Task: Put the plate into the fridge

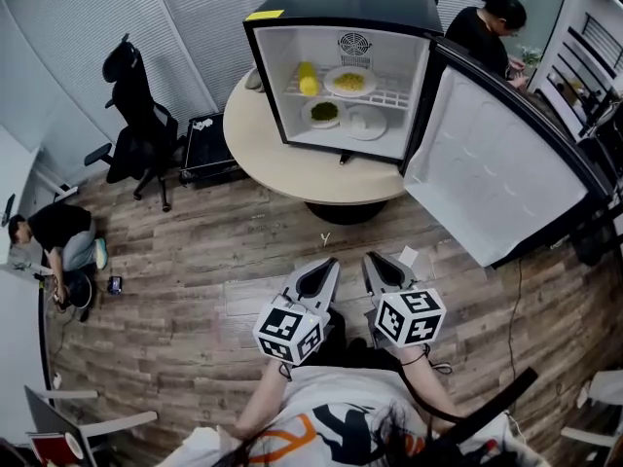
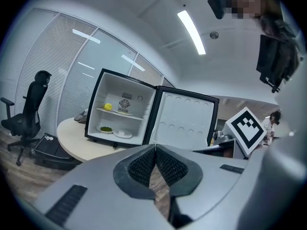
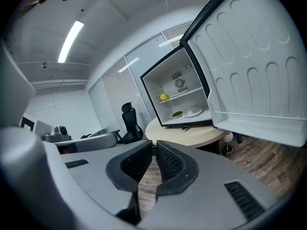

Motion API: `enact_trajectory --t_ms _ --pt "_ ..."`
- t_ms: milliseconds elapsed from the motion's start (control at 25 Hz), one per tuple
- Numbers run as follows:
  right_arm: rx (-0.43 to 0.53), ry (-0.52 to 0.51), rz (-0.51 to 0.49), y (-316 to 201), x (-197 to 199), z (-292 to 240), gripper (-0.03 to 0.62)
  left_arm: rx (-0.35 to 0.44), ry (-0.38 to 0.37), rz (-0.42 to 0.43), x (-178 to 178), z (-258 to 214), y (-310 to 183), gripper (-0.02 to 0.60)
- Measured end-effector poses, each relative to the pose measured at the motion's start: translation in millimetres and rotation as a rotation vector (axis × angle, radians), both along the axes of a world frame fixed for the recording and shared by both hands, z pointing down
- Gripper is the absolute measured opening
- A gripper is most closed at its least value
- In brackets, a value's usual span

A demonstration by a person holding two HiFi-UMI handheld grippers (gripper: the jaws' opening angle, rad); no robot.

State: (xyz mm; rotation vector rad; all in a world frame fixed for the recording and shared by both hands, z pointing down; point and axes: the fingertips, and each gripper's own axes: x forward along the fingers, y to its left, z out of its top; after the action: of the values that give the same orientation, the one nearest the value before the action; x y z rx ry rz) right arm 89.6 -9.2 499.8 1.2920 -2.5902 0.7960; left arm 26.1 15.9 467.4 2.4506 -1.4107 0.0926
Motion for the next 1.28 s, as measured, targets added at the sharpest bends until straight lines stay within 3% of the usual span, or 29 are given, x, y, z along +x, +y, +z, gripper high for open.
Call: enact_trajectory --t_ms 600,1280 --pt "0.034 0.044 -0.054 39 5 0 0.034 0.02 -0.007 -0.026 7 1 42 0.012" --pt "0.048 0.068 -0.041 29 19 -4 0.028 0.039 -0.024 -0.006 20 -5 36 0.012"
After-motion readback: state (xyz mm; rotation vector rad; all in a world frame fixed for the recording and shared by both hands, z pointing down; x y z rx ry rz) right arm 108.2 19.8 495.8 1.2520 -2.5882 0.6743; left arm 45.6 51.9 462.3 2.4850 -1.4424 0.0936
